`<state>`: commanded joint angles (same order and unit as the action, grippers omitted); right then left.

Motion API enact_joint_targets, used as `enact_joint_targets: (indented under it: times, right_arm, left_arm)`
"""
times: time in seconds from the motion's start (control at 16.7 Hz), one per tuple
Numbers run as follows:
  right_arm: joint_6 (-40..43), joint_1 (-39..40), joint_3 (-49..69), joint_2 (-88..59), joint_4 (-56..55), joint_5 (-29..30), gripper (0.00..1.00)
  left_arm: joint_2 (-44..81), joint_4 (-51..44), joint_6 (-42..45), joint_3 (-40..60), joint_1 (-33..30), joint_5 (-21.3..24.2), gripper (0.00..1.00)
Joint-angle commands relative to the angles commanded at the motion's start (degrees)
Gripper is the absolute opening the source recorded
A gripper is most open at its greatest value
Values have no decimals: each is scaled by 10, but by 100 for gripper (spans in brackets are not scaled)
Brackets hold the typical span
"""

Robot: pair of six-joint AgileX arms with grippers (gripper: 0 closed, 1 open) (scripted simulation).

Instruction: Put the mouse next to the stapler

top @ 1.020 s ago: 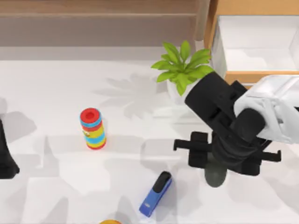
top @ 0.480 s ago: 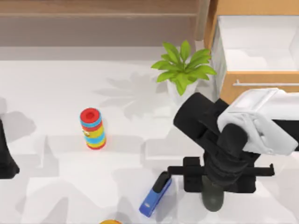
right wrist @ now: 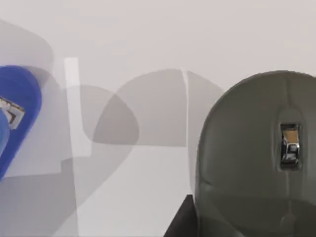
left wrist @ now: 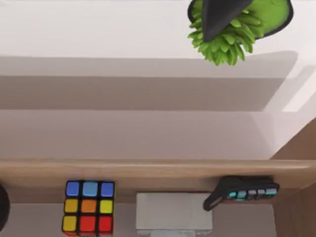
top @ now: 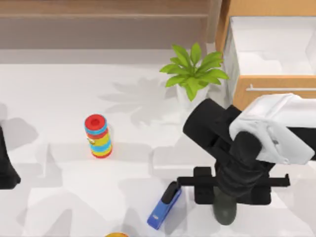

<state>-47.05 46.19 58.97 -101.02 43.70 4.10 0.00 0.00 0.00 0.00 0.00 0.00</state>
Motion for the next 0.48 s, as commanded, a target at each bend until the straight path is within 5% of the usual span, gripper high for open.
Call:
enact_joint_targets:
  times: [0.3,0.48]
  right_arm:
    - [0,0,0,0,0,0,98]
    - [0,0,0,0,0,0,100]
  left_arm:
    - [0,0,0,0,0,0,100]
    - [0,0,0,0,0,0,100]
